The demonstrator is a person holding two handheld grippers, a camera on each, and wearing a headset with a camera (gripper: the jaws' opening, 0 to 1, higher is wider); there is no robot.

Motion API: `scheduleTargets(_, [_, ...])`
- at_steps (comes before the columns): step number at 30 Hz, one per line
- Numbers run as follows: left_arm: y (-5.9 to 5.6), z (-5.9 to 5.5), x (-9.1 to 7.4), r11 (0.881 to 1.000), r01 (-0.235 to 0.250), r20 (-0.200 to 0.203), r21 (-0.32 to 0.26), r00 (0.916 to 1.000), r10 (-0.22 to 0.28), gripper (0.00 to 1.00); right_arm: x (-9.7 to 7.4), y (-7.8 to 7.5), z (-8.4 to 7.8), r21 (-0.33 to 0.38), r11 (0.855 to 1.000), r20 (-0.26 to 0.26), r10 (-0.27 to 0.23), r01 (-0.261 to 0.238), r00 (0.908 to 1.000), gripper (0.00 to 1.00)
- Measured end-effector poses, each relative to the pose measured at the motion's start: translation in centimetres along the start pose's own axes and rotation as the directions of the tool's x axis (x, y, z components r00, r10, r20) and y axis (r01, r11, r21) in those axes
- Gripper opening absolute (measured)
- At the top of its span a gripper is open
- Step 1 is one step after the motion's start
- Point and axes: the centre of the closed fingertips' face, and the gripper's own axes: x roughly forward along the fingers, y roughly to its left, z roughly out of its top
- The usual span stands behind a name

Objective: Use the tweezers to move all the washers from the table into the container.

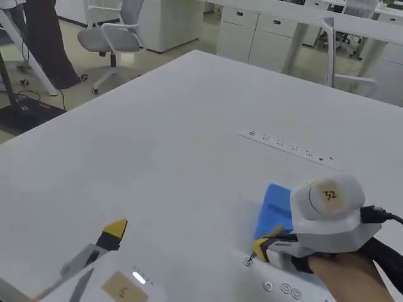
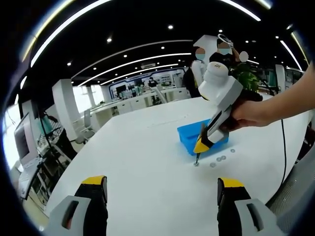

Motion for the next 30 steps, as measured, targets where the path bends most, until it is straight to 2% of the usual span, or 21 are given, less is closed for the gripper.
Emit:
scheduleTargets(14, [0.06, -0.19, 0.04, 1.000, -0.005, -0.010, 0.008, 0.9999, 0.005, 0.94, 0.27, 0.00, 0.17, -0.086, 0.996, -0.024, -0.012, 0.010, 0.9996, 0.03])
scheduleTargets(23, [-0.01, -0.30, 0.10, 1.000, -0.002, -0.016, 0.009, 0.9999, 0.002, 0.94, 0.51, -0.22, 0.27, -0.057, 0.998, -0.017, 0.002, -0.003, 0.9998, 0.03])
scheduleTargets(30, [-0.36, -0.20, 0.15, 1.000, 0.016, -0.011, 0.004, 0.9998, -0.016, 0.97, 0.37, -0.12, 0.12, -0.065, 0.998, -0.020, 0.003, -0.005, 0.9998, 0.02])
